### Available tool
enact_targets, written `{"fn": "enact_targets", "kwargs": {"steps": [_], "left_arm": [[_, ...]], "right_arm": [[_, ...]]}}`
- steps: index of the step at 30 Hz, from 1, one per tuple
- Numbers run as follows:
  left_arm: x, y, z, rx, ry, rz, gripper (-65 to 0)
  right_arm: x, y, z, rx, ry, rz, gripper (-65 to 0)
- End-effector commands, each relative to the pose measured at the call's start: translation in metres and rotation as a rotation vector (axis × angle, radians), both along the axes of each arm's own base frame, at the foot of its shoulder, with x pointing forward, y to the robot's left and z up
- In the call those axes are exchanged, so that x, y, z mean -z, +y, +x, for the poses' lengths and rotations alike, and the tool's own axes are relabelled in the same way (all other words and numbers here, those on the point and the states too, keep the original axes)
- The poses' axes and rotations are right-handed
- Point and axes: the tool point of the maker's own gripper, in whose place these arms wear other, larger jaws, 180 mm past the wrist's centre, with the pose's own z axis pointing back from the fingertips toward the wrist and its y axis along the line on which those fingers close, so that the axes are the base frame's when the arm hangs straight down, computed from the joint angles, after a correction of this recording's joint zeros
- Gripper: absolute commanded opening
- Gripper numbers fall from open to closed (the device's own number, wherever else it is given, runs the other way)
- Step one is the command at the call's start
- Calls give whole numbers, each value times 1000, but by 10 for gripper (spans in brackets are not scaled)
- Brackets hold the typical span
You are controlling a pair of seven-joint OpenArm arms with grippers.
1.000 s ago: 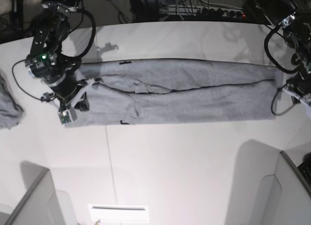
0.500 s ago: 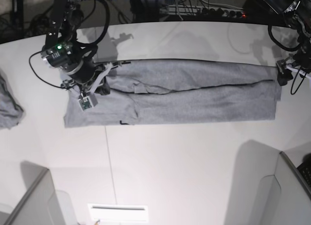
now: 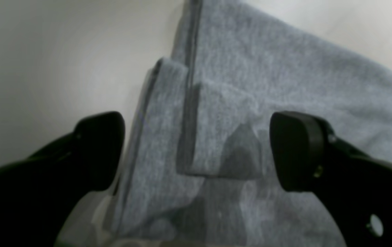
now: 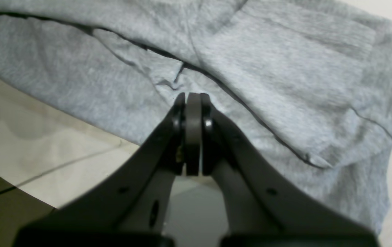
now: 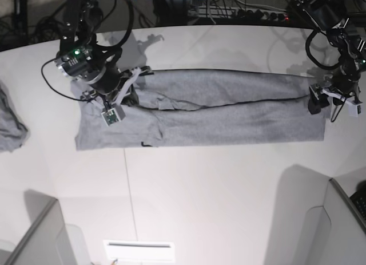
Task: Fold the T-shirt properly
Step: 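Move the left gripper inward and grasp the folded shirt's sleeve end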
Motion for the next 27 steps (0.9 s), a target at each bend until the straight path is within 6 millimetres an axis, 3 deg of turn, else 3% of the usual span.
{"fn": "enact_targets", "kwargs": {"steps": [1, 5, 9, 13, 17, 21, 27], "left_arm": [[4, 3, -3, 7, 48, 6, 0], [13, -2, 3, 48, 104, 44, 0], [24, -21, 6, 138, 159, 71, -202], [27, -22, 3, 140, 171, 70, -395], [25, -17, 4, 139, 173, 80, -642], [16, -6, 8, 134, 162, 106, -650], [-15, 25, 13, 143, 137, 209, -650]], "right_arm": [[-9, 2, 5, -2, -39, 13, -650], [-9, 2, 4, -2, -36, 13, -650], [-9, 2, 4, -2, -38, 13, -650], [-10, 2, 4, -2, -39, 13, -650], [-10, 2, 4, -2, -39, 13, -650], [-10, 2, 4, -2, -39, 13, -650], [-10, 1, 4, -1, -39, 13, -650]]}}
